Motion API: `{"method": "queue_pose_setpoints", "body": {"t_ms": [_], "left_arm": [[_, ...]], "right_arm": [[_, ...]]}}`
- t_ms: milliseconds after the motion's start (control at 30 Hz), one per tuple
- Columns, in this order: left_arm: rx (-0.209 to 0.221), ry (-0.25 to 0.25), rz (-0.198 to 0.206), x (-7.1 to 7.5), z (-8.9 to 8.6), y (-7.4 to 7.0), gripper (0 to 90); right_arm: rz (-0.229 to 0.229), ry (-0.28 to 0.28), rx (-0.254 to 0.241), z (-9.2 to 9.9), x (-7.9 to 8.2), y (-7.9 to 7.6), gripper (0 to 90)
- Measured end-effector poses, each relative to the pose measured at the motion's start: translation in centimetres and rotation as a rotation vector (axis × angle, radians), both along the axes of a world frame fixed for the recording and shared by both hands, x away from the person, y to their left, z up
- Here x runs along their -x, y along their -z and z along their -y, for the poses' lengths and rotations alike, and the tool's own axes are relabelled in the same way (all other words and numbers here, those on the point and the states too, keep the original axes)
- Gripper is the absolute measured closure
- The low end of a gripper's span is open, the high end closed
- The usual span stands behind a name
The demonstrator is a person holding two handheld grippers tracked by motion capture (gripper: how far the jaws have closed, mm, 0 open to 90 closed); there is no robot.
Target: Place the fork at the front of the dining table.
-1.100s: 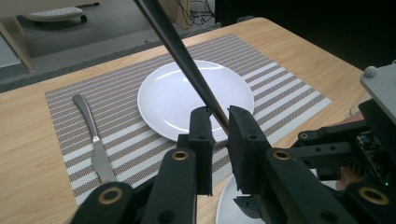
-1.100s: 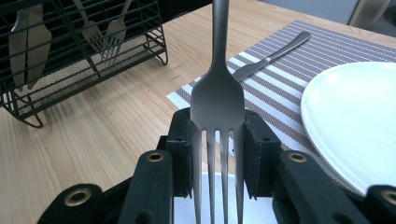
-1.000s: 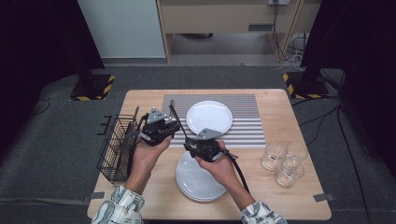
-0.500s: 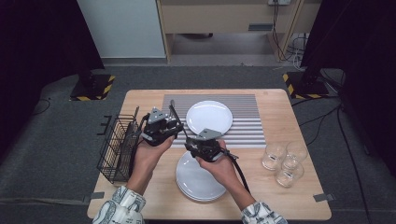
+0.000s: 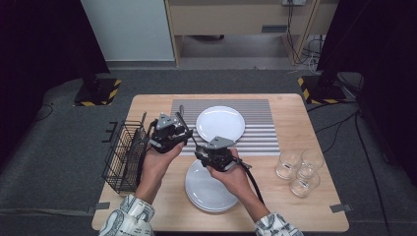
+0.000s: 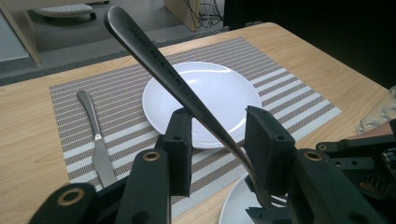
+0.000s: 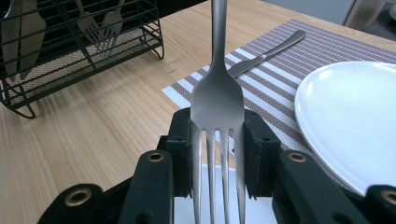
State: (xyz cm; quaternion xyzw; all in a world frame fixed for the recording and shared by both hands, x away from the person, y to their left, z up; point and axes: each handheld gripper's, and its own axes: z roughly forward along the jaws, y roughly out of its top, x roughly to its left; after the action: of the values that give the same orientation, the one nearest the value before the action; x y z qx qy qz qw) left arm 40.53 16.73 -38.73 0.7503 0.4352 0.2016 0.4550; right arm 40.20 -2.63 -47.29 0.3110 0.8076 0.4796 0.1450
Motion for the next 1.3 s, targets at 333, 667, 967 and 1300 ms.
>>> {"method": "queue_pose_setpoints", "body": {"t_ms": [333, 667, 967, 1300], "left_arm": [[-0.01, -0.018, -0.001, -0.1, -0.2, 0.3, 63.3], [-0.017, -0.039, -0.011, -0.3, -0.6, 0.7, 62.0], [-0.014, -0.043, -0.017, -0.4, -0.7, 0.9, 60.8], [-0.016, -0.049, -0.018, -0.4, -0.7, 1.1, 57.7]], "right_arm": [[0.005, -0.006, 0.006, -0.1, 0.1, 0.0, 68.0], [0.008, -0.011, 0.011, -0.2, 0.3, 0.0, 68.0], [0.01, -0.014, 0.016, -0.1, 0.3, 0.0, 68.1], [0.015, -0.011, 0.016, 0.1, 0.4, -0.1, 68.0]]}}
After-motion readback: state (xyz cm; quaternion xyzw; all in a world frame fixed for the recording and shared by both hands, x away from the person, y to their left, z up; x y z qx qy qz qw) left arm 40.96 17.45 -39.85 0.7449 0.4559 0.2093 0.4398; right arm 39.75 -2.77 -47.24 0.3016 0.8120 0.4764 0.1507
